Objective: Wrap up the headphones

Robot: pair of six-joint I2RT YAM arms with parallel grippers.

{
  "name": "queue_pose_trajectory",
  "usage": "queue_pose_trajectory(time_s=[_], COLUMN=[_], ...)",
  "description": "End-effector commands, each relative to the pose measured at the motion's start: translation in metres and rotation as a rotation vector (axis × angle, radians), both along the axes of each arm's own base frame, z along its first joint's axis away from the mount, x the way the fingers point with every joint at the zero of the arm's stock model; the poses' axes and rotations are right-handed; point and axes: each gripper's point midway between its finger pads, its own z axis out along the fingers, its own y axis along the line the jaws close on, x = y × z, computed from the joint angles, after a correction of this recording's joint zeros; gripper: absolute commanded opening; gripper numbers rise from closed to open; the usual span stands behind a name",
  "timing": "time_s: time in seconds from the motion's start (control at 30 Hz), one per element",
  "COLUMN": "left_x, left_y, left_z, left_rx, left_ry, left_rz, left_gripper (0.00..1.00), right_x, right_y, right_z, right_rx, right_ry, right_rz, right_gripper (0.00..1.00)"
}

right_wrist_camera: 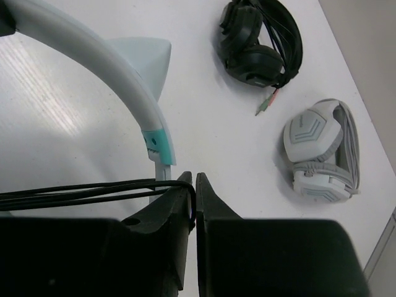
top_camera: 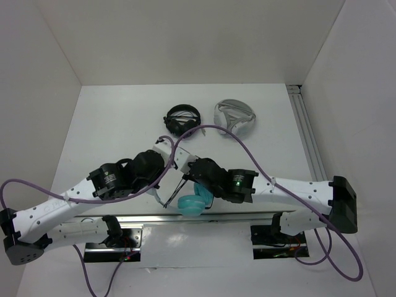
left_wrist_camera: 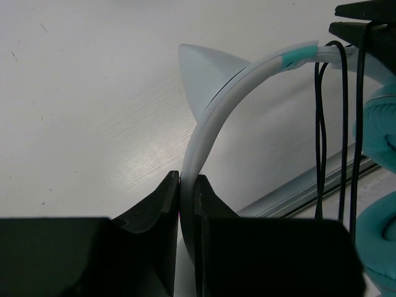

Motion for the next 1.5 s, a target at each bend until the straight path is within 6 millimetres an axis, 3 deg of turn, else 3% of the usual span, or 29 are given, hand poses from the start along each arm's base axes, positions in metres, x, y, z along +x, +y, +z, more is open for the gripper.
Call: queue_pose_trajectory(time_s=[0.0,0.07,0.2,0.4,0.63,0.73,0.87,1.03,1.27,1.4,1.47], left_x=[-0.016,-0.014,-0.015,-0.021,-0.026,-0.028,-0.024,-0.018,-0.017,-0.012,-0.007], left_y=[-0.006,-0.006,-0.008,-0.011,-0.016,-0.014,-0.009,-0.004,0.0,0.004,0.007], left_z=[0.0,-0.002,-0.005,-0.002,0.008,0.007,0.01,0.011,0.013,0.008,0.007], left_rx=[0.028,0.042,0.049,0.025,-0.021,-0.013,-0.01,0.032,0.055,0.085,0.103], left_ry=[0.059,0.066,0.081,0.092,0.083,0.089,0.075,0.074,0.073,0.072,0.068], left_rz=[-0.086,-0.072,-0.079,-0.124,-0.168,-0.168,-0.129,-0.077,-0.065,-0.021,0.026], left_gripper=[0.0,0.0,0.0,0.0,0.0,0.0,0.0,0.0,0.0,0.0,0.0], right_x=[0.029,0.028,0.029,0.041,0.055,0.059,0.061,0.064,0.068,0.066,0.066], right_y=[-0.03,-0.032,-0.035,-0.044,-0.045,-0.043,-0.04,-0.04,-0.047,-0.046,-0.047], right_z=[0.029,0.041,0.046,0.037,0.014,0.015,0.015,0.013,-0.01,-0.004,0.008], right_rx=[0.066,0.106,0.122,0.092,0.071,0.085,0.089,0.082,0.118,0.173,0.234], right_ry=[-0.099,-0.11,-0.129,-0.133,-0.087,-0.082,-0.073,-0.065,-0.009,0.005,0.01], right_rz=[-0.189,-0.19,-0.203,-0.226,-0.232,-0.237,-0.228,-0.23,-0.256,-0.263,-0.275], right_gripper=[0.12,0.01,0.01,0.13,0.16,0.28,0.34,0.34,0.35,0.43,0.5])
